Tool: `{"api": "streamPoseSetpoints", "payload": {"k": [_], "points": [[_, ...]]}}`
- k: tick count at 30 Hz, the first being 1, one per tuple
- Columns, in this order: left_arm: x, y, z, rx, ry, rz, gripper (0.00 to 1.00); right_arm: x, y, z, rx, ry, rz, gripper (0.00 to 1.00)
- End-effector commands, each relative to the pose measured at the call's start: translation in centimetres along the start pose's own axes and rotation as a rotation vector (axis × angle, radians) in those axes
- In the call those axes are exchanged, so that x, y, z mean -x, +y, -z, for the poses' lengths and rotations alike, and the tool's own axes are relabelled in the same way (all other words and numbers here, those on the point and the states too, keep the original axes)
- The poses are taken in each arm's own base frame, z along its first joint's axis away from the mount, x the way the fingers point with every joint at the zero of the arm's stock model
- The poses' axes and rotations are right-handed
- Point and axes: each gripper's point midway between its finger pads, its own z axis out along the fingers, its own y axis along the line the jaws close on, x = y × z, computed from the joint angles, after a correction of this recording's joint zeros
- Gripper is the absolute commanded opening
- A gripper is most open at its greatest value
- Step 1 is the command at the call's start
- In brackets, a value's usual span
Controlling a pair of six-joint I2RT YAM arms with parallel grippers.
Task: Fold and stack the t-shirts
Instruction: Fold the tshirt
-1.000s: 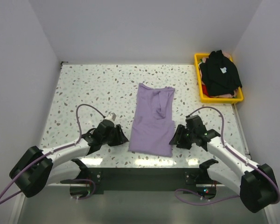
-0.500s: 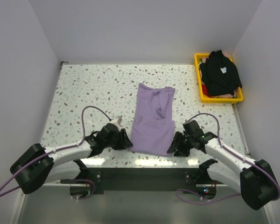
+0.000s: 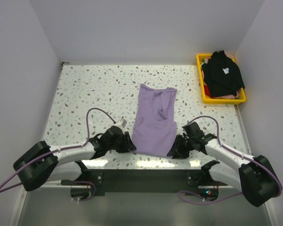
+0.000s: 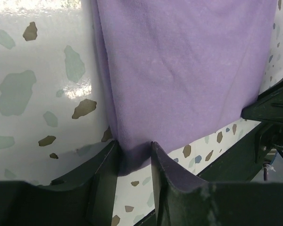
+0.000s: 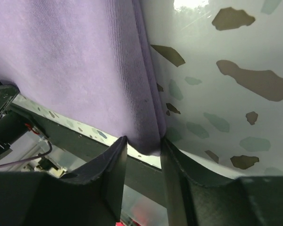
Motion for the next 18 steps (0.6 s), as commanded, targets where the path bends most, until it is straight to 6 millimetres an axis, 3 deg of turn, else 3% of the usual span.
{"api": "streamPoseSetpoints", "payload": {"k": [1,8,11,12,15,18], "points": [[-2.2,1.8,-0.2,0.062,0.080,-0.001,0.37,-0.5,-3.1,-0.7,-0.117,-0.006,-0.019,0.36],[-3.0,0.1,0.2,0.012,0.115,0.001,0.11,-0.1,-2.1,0.5,-0.108,-0.028,0.019,0.06],[-2.5,-1.2,0.8,-0.010,0.104,-0.004,0.00,-0.1,-1.7,1.4,-0.105,-0.032,0.043,0.00],[-3.0,-0.8,1.1,0.019,0.127,0.000,0.00,0.0,-1.2,1.8,-0.087,-0.041,0.055,0.00],[-2.2,-2.1,2.0,-0.002,0.115,0.012,0.00,-0.3,-0.3,3.5,-0.068,-0.042,0.093,0.00],[-1.2,-3.6,2.8,-0.035,0.087,0.024,0.00,0.7,1.1,5.4,-0.056,-0.101,0.152,0.00]]}}
